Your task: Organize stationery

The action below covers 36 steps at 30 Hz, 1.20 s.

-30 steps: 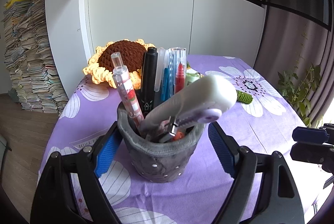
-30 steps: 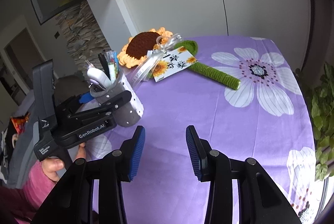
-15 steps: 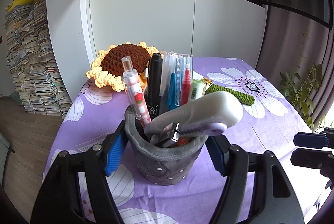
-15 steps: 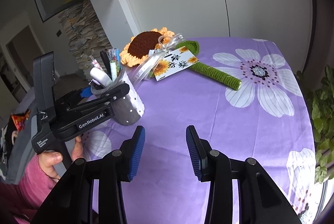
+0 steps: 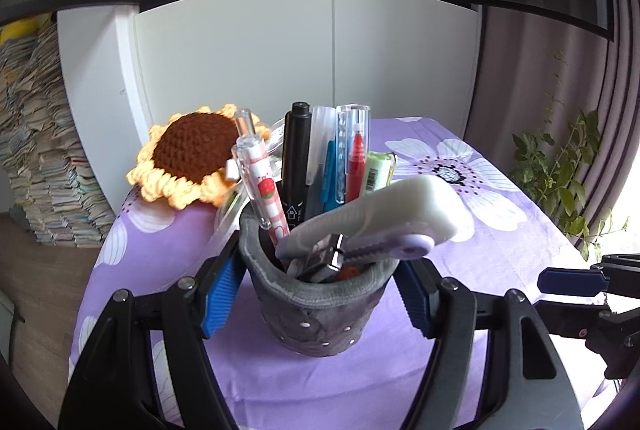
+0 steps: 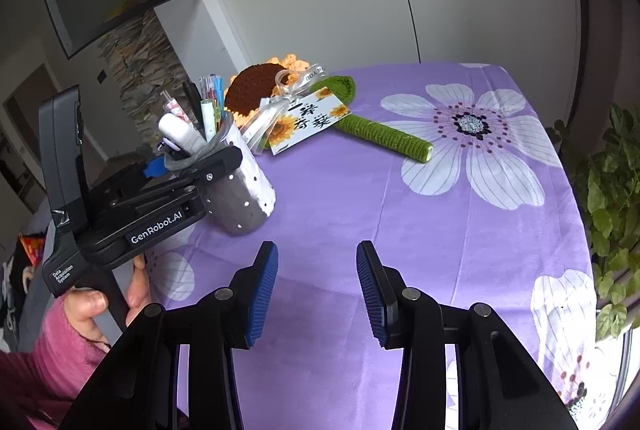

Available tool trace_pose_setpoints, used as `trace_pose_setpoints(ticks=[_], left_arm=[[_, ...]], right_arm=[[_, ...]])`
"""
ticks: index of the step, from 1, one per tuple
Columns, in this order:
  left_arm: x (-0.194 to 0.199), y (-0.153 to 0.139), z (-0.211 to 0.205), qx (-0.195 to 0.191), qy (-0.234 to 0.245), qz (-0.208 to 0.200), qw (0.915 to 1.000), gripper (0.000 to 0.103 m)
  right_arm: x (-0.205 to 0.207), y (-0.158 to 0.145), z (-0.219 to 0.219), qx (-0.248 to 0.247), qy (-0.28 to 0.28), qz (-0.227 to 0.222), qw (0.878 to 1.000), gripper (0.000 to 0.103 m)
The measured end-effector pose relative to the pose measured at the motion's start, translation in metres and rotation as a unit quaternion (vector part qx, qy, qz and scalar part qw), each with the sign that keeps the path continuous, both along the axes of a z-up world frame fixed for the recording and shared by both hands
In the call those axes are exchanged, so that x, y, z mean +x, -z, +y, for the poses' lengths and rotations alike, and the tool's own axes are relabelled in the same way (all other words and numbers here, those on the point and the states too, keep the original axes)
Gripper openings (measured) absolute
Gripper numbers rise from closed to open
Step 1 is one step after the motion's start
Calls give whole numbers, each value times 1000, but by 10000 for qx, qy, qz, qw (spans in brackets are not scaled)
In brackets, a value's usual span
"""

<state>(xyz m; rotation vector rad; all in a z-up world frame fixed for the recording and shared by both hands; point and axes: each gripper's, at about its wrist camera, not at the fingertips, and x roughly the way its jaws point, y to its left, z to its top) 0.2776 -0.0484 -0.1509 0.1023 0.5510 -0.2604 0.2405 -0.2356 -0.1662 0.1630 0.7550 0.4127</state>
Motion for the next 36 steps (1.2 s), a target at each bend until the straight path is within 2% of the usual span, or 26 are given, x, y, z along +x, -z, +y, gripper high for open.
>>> trace_pose_setpoints(ticks=[9,21,22,24,26,32,36], left_arm=[[14,4,-35,177,305,34,9994,69],[11,11,-36,181,272,188,9993,70],[11,11,-36,189,242,199,9993,72],[8,10,-36,236,229,169,9993,85],[4,10,-37,289,243,100,9992,90],[-8,15,-41,579,293,20,9979,99],[-16,13,-31,509,228,65,9984,100]], right_arm=[[0,4,-27,97,307,67,9995,41],[2,7,-36,194,425,168,9988,42],[2,7,-36,199,425,172,9987,42],[2,8,-35,211,420,194,9987,42],[2,9,-34,228,418,233,9986,42],[1,10,-32,271,432,313,9982,42],[-2,7,-30,218,458,288,9983,42]])
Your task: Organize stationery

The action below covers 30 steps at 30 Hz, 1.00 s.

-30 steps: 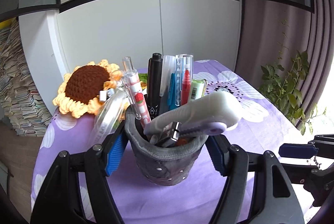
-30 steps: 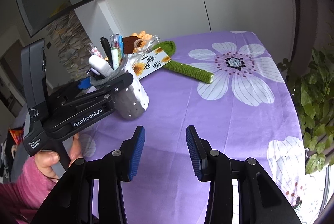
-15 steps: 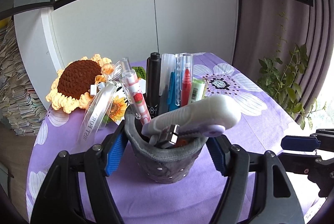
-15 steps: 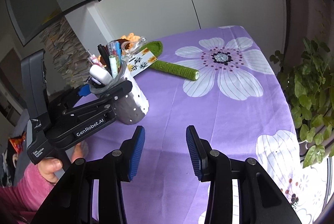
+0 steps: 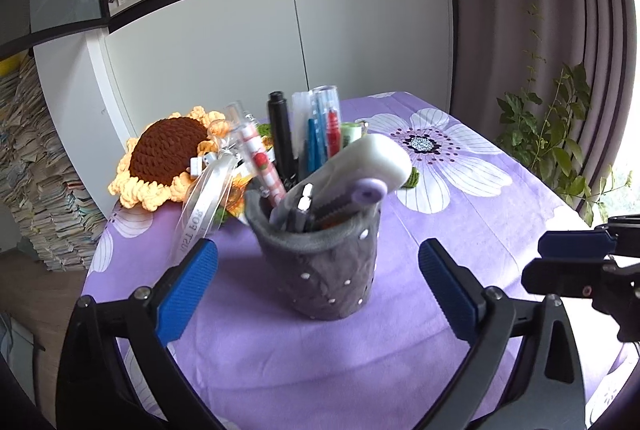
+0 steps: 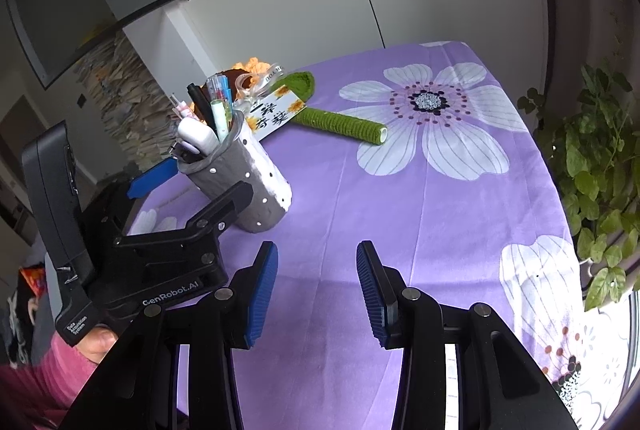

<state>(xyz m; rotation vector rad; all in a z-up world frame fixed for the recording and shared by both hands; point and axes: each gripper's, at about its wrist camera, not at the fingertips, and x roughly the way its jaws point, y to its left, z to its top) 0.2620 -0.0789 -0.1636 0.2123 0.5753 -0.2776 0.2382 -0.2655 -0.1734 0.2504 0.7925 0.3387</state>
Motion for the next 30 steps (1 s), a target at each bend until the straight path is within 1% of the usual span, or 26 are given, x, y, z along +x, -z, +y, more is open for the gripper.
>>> trace_pose_setpoints(ticks=[6,9,11,16,21,22,24,25,26,30], left_arm=[[-14,-19,23,-303,-359,56,9989,101],[-29,-32,29,-456,-379,-5,9982,102],[-40,-40,29,-440,-404,-80,9982,102],[-66,-58,24,-137,-528,-298,9981,102],[-95,-72,25,-93,-519,-545,9971,102],[-101,-75,27,-92,-554,-611,9965,102],[-112,-81,33,-161,-612,-695,9956,102],[-116,-83,36,-216,-623,-722,9952,102],[-123,-84,39,-281,-636,-755,9947,102],[-147,-87,44,-286,-691,-823,9938,102]], right_arm=[[-6,-7,7,-76,10,-62,10000,42],[-13,-13,12,-53,109,-197,9997,42],[-20,-19,16,-129,200,-332,9992,42],[-44,-41,29,-527,360,-777,9949,42],[-70,-62,41,-804,421,-1226,9883,42],[-76,-65,42,-844,448,-1293,9870,44],[-84,-71,43,-885,529,-1402,9847,53],[-90,-74,43,-860,578,-1484,9835,60],[-96,-76,42,-830,627,-1553,9824,63],[-121,-81,46,-852,753,-1716,9786,65]])
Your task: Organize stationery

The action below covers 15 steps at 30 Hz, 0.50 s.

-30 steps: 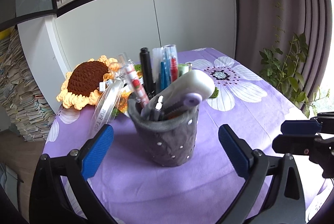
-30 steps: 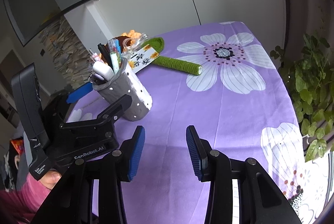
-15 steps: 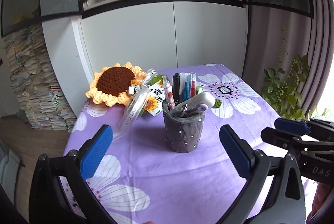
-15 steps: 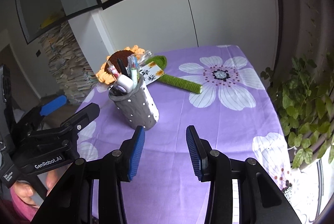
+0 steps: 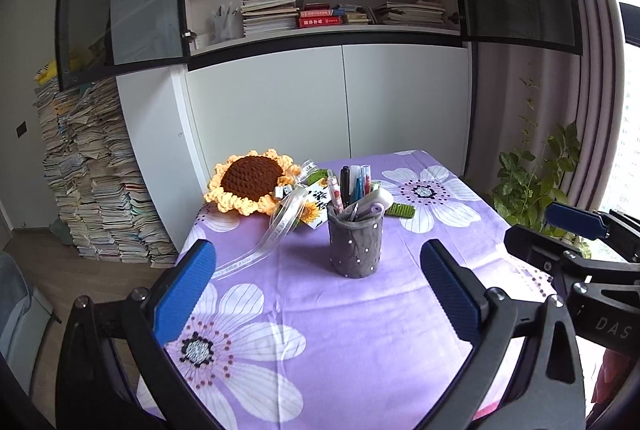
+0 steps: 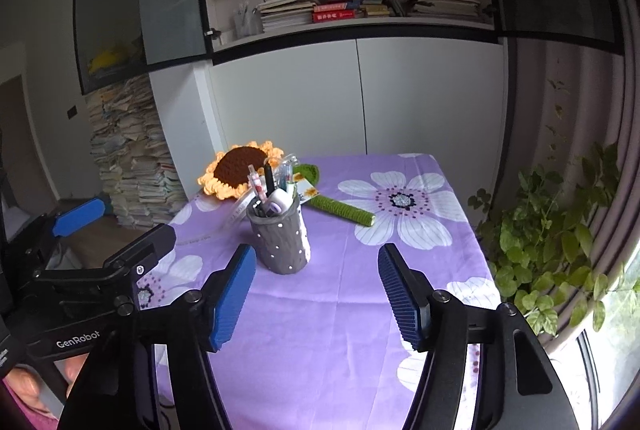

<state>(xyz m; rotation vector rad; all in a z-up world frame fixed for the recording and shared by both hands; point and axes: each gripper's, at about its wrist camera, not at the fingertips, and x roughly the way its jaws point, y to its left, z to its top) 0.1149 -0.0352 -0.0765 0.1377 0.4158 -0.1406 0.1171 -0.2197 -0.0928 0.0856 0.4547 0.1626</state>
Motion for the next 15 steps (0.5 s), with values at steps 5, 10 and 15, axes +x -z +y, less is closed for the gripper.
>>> trace_pose_setpoints(ticks=[5,10,15], left_arm=[[-35,-11,9,-129,-21,-184,9997,102],[-72,-35,23,-515,25,-554,9971,102],[-95,-55,31,-675,-63,-874,9939,102]], right_arm=[[-34,-6,8,-130,19,-140,9998,69],[-63,-27,14,-221,129,-412,9988,75],[-90,-50,11,-128,335,-750,9965,89]])
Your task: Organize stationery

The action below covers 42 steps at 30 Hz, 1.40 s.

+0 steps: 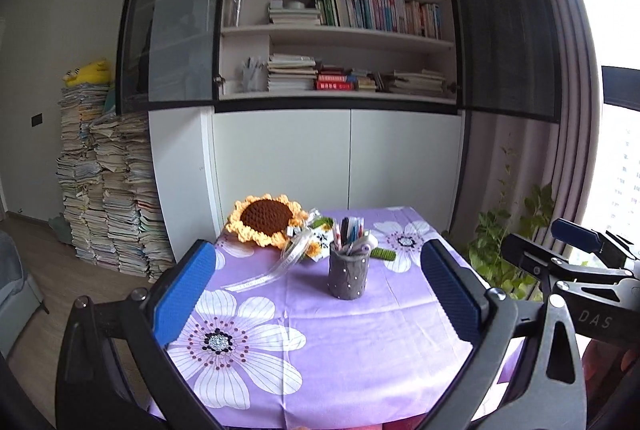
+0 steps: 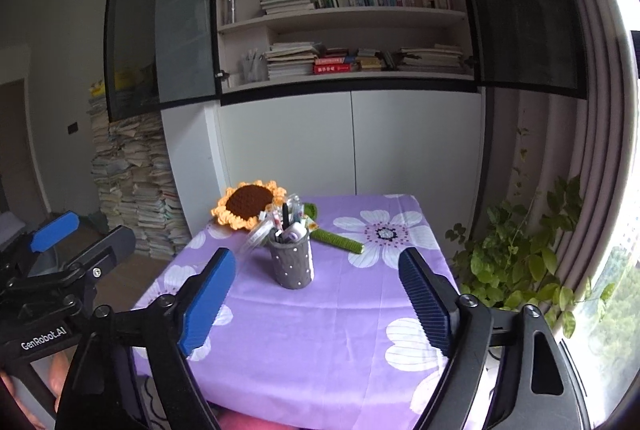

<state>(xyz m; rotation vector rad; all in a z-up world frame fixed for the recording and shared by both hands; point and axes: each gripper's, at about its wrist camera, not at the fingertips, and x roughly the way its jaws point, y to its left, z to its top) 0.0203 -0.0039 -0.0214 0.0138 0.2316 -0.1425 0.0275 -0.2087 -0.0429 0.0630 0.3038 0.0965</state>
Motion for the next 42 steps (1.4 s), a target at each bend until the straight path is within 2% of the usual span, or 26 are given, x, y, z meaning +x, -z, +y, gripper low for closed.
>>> trace_pose_setpoints(ticks=[7,16,27,42], left_arm=[[-19,-10,-1,201,-129,-282,9993,102],[-19,-7,4,130,-137,-162,9997,102],[-19,-3,6,154,-252,-118,9995,102],[-22,-3,7,211,-285,-184,9992,102]], right_arm=[[-17,-11,2,47,44,-186,9998,89],[-30,-11,13,-96,-130,-346,9993,89],[-50,-17,24,-391,-85,-861,9955,92],[-52,-16,26,-358,-133,-892,9953,93]])
